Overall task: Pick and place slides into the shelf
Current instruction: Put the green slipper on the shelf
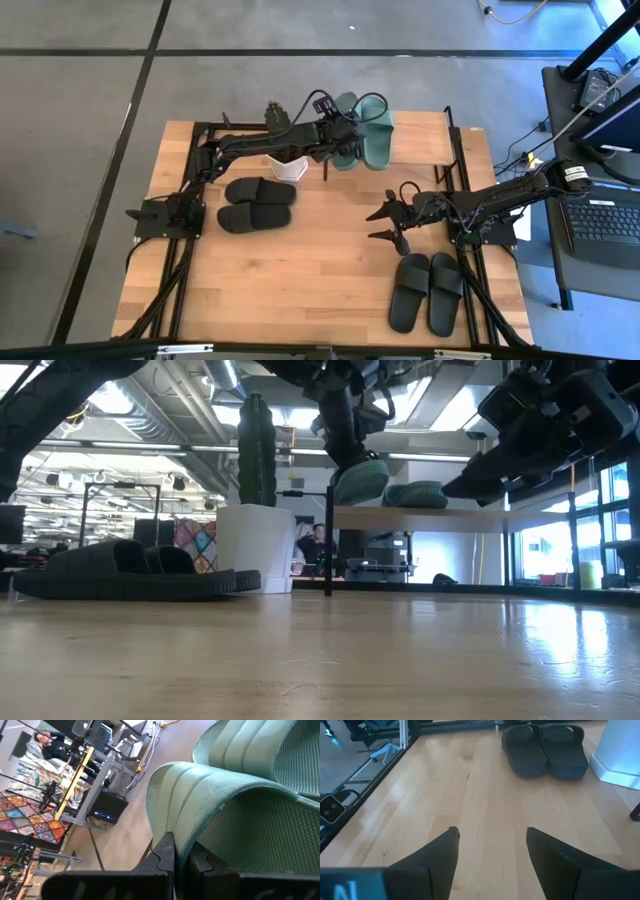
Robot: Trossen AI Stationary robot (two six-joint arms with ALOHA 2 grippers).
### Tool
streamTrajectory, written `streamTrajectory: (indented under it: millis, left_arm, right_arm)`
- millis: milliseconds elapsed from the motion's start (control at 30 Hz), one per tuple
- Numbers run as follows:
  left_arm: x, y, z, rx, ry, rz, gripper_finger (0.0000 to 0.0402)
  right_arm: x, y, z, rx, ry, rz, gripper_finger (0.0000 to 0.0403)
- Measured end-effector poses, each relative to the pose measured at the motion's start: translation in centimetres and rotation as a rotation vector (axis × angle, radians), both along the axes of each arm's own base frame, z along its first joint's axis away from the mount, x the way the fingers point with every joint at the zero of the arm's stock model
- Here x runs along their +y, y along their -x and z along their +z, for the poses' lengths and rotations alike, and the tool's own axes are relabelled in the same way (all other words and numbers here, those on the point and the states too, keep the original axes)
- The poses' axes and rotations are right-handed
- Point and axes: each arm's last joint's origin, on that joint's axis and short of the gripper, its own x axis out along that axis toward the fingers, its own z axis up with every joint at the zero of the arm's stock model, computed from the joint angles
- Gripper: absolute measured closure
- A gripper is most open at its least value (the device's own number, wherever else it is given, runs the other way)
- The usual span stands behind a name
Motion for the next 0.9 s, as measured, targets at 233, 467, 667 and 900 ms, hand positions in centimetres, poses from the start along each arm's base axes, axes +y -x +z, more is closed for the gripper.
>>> streamTrajectory:
  millis: [233,467,667,900]
  left_arm:
    - [0.01,-0.05,0.0,-0.003,0.01,-0.014,0.0387]
    - [0.31,0.0,0.0,-0.011,0.019,-0.019,0.0373]
    - [0.4,-0.33,0.28,-0.067,0.032,-0.053,0.0371]
    - [0.4,-0.41,0.4,-0.082,0.034,-0.063,0.0369]
  right_arm:
    - [0.0,0.01,-0.02,0.002,0.001,0.0,0.0171]
    - [0.0,0.06,-0.14,0.015,0.002,0.001,0.0171]
    - [0.0,0.06,-0.14,0.015,0.001,0.0,0.0171]
    - [-0.02,0.2,-0.46,0.055,-0.019,-0.011,0.0171]
